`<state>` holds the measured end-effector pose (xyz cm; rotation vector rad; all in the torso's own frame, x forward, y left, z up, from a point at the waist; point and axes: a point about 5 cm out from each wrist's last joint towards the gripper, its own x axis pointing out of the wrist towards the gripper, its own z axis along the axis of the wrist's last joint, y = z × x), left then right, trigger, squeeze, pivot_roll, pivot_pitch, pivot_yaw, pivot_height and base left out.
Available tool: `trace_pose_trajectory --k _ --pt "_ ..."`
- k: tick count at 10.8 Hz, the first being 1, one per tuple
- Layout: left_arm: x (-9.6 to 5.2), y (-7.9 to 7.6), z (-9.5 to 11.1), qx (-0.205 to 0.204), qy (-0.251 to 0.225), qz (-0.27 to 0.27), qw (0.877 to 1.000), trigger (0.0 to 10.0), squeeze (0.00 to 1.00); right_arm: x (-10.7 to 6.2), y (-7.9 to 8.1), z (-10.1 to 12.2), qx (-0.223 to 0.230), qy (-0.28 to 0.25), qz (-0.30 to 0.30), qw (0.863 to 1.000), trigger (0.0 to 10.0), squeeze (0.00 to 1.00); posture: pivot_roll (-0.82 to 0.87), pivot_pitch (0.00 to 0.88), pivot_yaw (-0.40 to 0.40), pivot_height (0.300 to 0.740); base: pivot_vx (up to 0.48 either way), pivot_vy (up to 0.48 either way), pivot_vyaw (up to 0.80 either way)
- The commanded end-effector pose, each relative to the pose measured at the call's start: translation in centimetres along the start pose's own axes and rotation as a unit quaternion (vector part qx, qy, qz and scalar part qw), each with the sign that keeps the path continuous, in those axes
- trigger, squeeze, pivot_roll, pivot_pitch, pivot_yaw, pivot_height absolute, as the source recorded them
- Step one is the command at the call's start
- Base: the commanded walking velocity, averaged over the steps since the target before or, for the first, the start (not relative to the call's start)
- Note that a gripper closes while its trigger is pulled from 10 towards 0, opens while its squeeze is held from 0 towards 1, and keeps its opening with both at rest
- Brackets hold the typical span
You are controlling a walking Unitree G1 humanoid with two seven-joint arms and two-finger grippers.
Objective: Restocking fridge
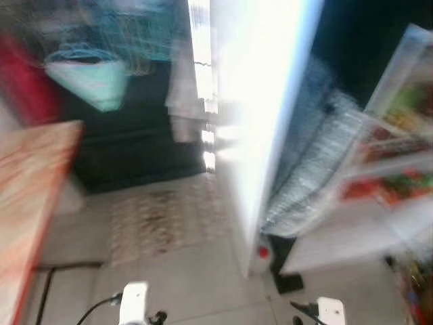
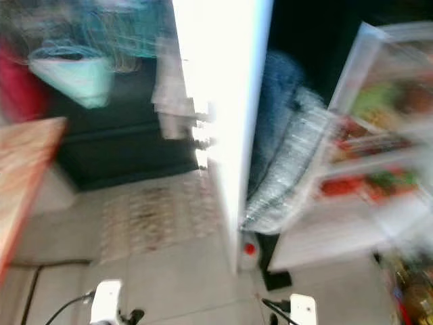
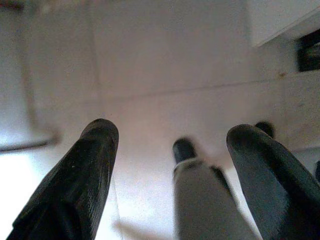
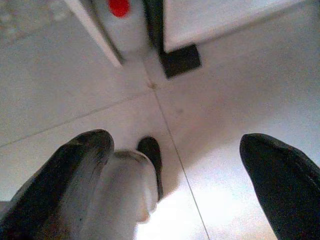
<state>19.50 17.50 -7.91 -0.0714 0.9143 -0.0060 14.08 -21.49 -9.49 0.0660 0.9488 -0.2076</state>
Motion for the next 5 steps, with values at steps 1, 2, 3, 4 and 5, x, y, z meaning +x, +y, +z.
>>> trace_pose_trajectory --k 1,2,3,4,5 --pt "-0.3 0.7 -1.2 0.011 0.025 0.006 1.0 10.0 0.0 0.0 0.4 0.0 0.002 0.0 0.004 1.0 10.0 0.0 -0.18 0.069 0.089 0.74 0.0 0.0 -0.77" --pt "-0.3 0.7 -1.3 0.014 0.028 0.005 0.999 10.0 0.0 0.0 -0.1 0.0 0.006 0.001 -0.002 1.0 10.0 0.0 -0.18 0.075 0.088 0.74 0.0 0.416 -0.76" --pt "-0.3 0.6 -1.4 0.014 0.027 0.006 1.0 10.0 0.0 -0.1 -0.6 -0.1 0.004 0.004 -0.004 1.0 10.0 0.0 -0.17 0.08 0.084 0.74 0.0 0.0 -0.77" --pt "-0.3 0.7 -1.4 0.014 0.027 0.007 1.0 10.0 0.0 -0.1 -0.7 -0.2 0.002 0.005 -0.004 1.0 10.0 0.0 -0.17 0.086 0.082 0.74 0.0 0.0 -0.77" --pt "-0.4 0.7 -1.5 0.013 0.028 0.007 1.0 10.0 0.0 -0.2 -0.9 -0.3 0.0 0.007 -0.004 1.0 10.0 0.0 -0.16 0.098 0.084 0.74 0.0 0.0 -0.77"
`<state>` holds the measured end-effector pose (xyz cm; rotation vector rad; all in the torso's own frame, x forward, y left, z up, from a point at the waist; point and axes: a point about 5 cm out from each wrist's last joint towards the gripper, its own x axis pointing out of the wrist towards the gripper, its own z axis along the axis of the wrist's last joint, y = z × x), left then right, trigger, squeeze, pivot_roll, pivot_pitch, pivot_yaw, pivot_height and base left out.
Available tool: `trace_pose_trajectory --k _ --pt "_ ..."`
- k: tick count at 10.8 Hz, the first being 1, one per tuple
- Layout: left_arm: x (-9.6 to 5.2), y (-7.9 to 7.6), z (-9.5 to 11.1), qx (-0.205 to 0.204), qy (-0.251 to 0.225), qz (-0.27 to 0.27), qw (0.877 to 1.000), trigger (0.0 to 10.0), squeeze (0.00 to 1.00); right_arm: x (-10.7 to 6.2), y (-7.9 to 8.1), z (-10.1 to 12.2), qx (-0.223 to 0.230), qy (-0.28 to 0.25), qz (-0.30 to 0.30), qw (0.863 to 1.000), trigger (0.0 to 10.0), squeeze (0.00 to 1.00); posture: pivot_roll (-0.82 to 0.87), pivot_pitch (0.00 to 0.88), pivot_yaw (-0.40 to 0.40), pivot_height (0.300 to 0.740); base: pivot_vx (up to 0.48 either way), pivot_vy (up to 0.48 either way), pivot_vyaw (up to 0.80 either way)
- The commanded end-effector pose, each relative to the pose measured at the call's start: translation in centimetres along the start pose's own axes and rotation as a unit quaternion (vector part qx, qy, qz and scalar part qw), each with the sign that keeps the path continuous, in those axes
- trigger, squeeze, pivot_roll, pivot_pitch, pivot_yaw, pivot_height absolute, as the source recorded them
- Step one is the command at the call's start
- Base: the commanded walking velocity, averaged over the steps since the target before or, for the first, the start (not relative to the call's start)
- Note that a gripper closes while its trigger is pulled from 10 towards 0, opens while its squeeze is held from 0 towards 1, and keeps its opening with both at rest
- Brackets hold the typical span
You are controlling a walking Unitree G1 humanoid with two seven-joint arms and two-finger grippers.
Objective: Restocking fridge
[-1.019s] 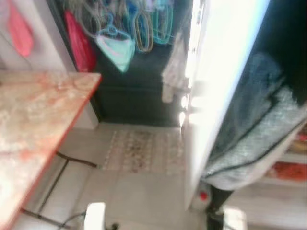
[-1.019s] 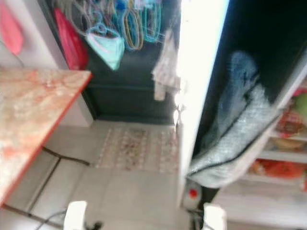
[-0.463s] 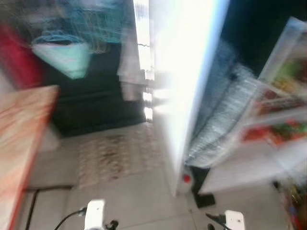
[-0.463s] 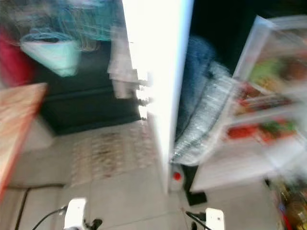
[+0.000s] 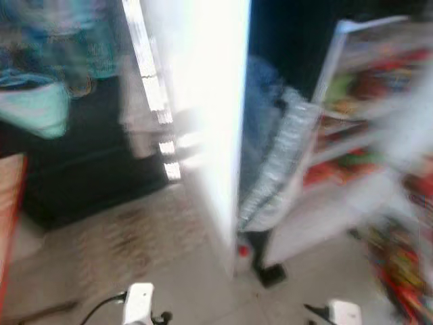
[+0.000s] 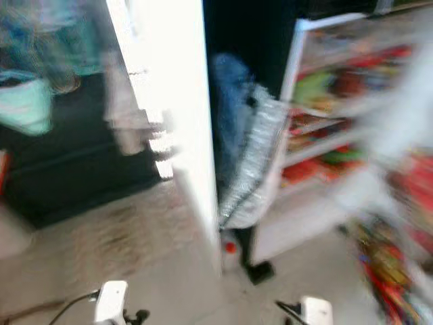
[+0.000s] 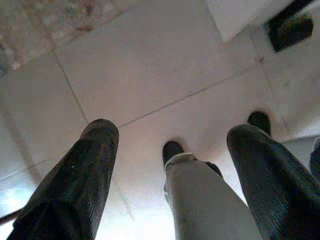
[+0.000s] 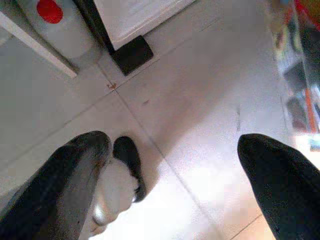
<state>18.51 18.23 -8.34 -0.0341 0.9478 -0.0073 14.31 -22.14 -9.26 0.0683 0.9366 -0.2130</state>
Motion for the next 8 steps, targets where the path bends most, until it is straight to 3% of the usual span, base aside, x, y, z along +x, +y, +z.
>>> trace_pose_trajectory --k 1,5,8 --pt "-0.1 -0.1 -0.7 -0.005 0.013 -0.001 1.0 10.0 0.0 -0.2 -0.3 -0.8 -0.002 0.013 -0.002 1.0 10.0 0.0 -0.15 0.108 0.081 0.74 0.0 0.0 -0.77" --pt "-0.1 -0.2 -0.8 -0.007 0.015 0.0 1.0 10.0 0.0 -0.1 -0.1 -0.5 -0.004 0.011 0.002 1.0 10.0 0.0 -0.14 0.154 0.083 0.74 0.0 0.0 -0.77" --pt "0.6 -2.4 1.5 -0.004 -0.001 -0.01 1.0 10.0 0.0 -0.1 0.0 -0.5 -0.003 0.011 0.004 1.0 10.0 0.0 -0.14 0.176 0.083 0.74 0.0 0.0 -0.77"
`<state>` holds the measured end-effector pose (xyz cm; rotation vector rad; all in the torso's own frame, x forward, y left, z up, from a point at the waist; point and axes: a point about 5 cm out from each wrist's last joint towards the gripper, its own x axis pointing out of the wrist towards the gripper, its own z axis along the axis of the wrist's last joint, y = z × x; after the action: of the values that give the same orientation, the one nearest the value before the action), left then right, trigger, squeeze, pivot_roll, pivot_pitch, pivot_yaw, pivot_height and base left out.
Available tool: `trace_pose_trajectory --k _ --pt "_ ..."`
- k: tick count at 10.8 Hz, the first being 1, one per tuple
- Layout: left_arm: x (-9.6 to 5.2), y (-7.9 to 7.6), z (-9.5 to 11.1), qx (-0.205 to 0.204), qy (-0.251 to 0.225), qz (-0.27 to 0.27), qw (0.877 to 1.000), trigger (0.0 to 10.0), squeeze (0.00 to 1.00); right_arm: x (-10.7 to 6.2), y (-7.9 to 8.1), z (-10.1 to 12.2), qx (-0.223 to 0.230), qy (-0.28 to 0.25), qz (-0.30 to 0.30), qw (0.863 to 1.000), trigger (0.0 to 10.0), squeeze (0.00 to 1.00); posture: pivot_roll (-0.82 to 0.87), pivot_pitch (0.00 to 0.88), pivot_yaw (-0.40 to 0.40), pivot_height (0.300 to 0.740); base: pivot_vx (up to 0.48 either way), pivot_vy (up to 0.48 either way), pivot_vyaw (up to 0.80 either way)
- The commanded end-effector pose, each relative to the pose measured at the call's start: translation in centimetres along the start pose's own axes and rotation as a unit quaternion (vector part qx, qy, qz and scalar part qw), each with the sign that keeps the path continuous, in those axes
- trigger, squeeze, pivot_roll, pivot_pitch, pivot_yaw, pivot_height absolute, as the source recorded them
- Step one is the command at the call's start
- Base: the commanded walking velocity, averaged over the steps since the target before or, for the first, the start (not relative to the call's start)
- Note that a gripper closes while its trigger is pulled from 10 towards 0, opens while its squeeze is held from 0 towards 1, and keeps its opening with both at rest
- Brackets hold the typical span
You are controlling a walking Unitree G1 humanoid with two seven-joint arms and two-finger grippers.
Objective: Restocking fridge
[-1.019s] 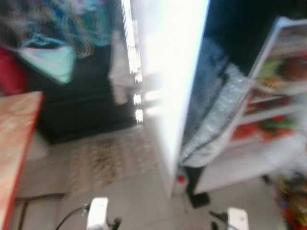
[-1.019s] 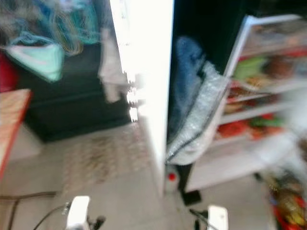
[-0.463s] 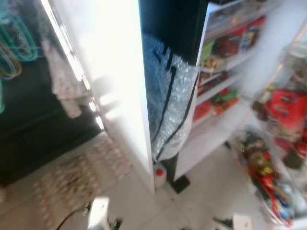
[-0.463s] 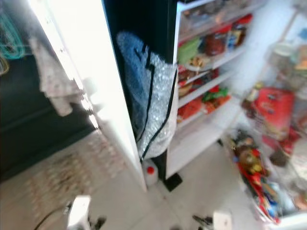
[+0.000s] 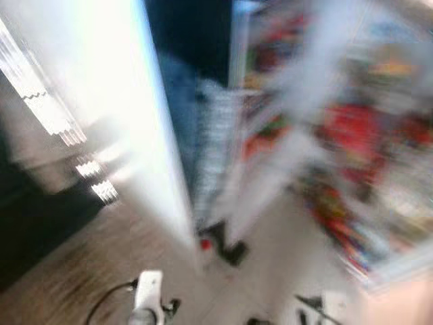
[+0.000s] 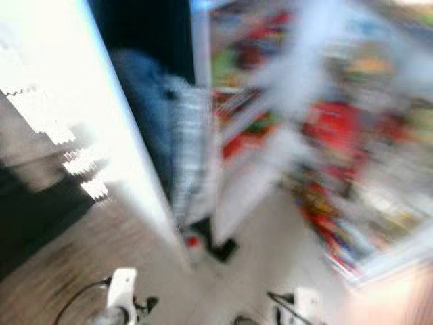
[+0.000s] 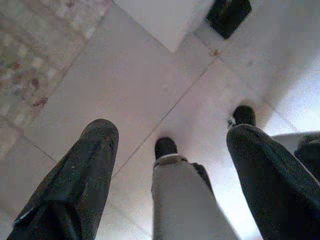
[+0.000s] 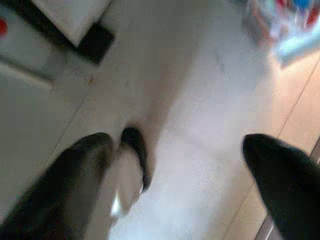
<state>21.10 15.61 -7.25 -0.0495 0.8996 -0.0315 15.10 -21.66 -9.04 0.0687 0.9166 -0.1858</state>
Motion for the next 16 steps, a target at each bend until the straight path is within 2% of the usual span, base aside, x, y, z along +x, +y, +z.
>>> trace_pose_trajectory --k 1,4,5,6,8,9,10,11,12,13,14,15,16 --pt "0.2 -0.9 0.0 -0.001 0.015 -0.002 1.0 10.0 0.0 -0.3 -0.6 -1.2 0.002 0.021 -0.008 1.0 10.0 0.0 -0.14 0.178 0.083 0.74 0.0 0.0 -0.76" --pt "0.7 -3.8 2.9 0.0 -0.003 -0.017 1.0 10.0 0.0 -0.3 -0.7 -1.1 0.003 0.02 -0.009 1.0 10.0 0.0 -0.15 0.184 0.082 0.74 0.0 0.0 -0.76" --pt "0.7 -3.7 3.0 0.001 -0.002 -0.017 1.0 10.0 0.0 -0.3 -0.8 -1.0 0.005 0.017 -0.013 1.0 10.0 0.0 -0.15 0.183 0.082 0.74 0.0 0.0 -0.76" --pt "0.5 -2.6 1.9 0.0 0.005 -0.011 1.0 10.0 0.0 -0.3 -0.7 -0.9 0.003 0.014 -0.012 1.0 10.0 0.0 -0.15 0.18 0.082 0.74 0.0 0.0 -0.77" --pt "0.5 -2.4 1.7 -0.002 0.007 -0.007 1.0 10.0 0.0 -0.1 -0.7 -0.1 -0.008 -0.006 -0.008 1.0 10.0 0.0 -0.16 0.174 0.086 0.74 0.0 0.0 0.0" --pt "0.5 -2.3 1.6 -0.005 0.008 -0.004 1.0 10.0 0.0 -0.1 -1.1 0.3 -0.006 -0.011 -0.026 1.0 10.0 0.0 -0.16 0.169 0.083 0.74 0.0 0.0 0.0" --pt "0.5 -2.3 1.5 -0.005 0.008 -0.003 1.0 10.0 0.0 0.0 -0.9 0.4 0.001 -0.008 -0.05 0.999 10.0 0.0 -0.16 0.166 0.082 0.74 0.0 0.0 0.0" --pt "0.5 -2.3 1.4 -0.005 0.009 -0.003 1.0 10.0 0.0 -0.2 -1.6 0.5 0.02 -0.027 -0.084 0.996 10.0 0.0 -0.17 0.159 0.081 0.74 0.0 0.0 0.0" --pt "0.4 -2.3 1.3 -0.004 0.009 -0.003 1.0 10.0 0.0 -0.7 -3.2 0.4 0.051 -0.053 -0.159 0.985 10.0 0.0 -0.17 0.152 0.082 0.74 0.0 0.0 0.0" --pt "0.4 -2.2 1.2 -0.002 0.01 -0.002 1.0 10.0 0.0 -1.4 -4.4 0.3 0.056 -0.082 -0.209 0.973 10.0 0.0 -0.18 0.148 0.085 0.74 0.0 0.0 0.0" --pt "0.4 -2.1 1.3 0.0 0.01 -0.001 1.0 10.0 0.0 -2.4 -5.8 1.3 0.051 -0.147 -0.267 0.951 10.0 0.0 -0.18 0.143 0.09 0.74 0.0 0.0 0.0" --pt "0.4 -2.0 1.4 0.002 0.009 -0.001 1.0 10.0 0.0 -3.4 -6.3 3.5 0.052 -0.225 -0.303 0.924 10.0 0.0 -0.18 0.143 0.095 0.74 0.0 0.0 0.0" --pt "0.4 -2.0 1.5 0.002 0.007 0.0 1.0 10.0 0.0 -4.1 -7.0 5.0 0.06 -0.263 -0.346 0.898 10.0 0.0 -0.18 0.146 0.098 0.74 0.0 0.0 0.0"
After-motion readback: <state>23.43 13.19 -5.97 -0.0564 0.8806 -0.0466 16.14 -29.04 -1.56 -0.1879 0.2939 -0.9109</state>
